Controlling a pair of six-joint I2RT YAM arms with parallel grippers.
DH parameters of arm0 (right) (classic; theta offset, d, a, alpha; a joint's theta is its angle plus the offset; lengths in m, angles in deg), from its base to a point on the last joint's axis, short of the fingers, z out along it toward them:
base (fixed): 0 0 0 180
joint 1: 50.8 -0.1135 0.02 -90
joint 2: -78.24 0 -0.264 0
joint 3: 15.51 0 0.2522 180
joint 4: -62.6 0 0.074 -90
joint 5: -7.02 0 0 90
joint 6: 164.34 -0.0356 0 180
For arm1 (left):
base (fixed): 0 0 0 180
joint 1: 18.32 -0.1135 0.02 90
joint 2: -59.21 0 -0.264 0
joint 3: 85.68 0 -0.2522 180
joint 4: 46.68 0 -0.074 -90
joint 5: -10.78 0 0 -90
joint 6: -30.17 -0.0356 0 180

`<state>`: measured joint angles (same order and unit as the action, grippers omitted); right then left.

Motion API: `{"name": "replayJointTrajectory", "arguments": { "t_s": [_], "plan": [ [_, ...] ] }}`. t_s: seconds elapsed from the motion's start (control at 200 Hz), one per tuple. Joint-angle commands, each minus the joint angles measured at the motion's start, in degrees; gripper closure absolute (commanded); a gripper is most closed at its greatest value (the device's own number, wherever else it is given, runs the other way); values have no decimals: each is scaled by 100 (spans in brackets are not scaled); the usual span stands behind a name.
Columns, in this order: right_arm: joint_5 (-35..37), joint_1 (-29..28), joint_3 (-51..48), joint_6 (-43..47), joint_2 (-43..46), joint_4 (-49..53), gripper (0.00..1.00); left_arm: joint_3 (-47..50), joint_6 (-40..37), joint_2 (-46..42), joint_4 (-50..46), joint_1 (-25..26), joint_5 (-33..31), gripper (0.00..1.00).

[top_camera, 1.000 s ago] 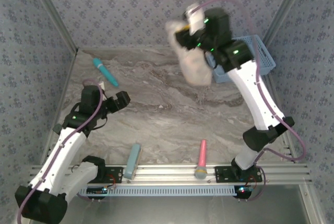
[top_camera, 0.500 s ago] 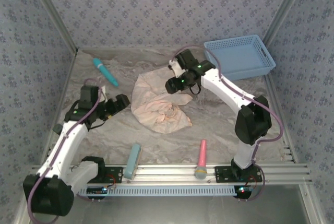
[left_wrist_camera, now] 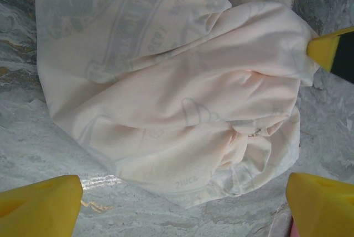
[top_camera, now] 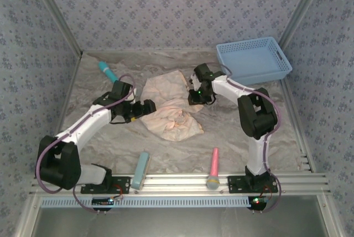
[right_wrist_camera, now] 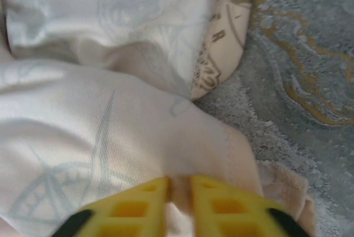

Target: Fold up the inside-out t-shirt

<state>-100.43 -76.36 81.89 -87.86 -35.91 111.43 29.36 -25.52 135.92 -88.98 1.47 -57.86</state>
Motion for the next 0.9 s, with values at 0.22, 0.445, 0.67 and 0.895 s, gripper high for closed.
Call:
{"name": "replayJointTrajectory", "arguments": {
  "t_s": [0.22,0.445,0.67,0.895],
  "plan": [
    [-240,221,159,25,1289,-337,100,-548,-57,-123,-248,-61,-137,3],
    [-164,-530,1538,903,1865,451,100,-395,524,-632,-97,-969,997,0],
    [-1151,-2319,2330,1044,739,423,81,-90,756,-1217,-553,-2475,1200,1],
    [-466,-2237,1224,728,1373,292,48,407,874,-1249,-393,-2427,1350,2]
  ]
}}
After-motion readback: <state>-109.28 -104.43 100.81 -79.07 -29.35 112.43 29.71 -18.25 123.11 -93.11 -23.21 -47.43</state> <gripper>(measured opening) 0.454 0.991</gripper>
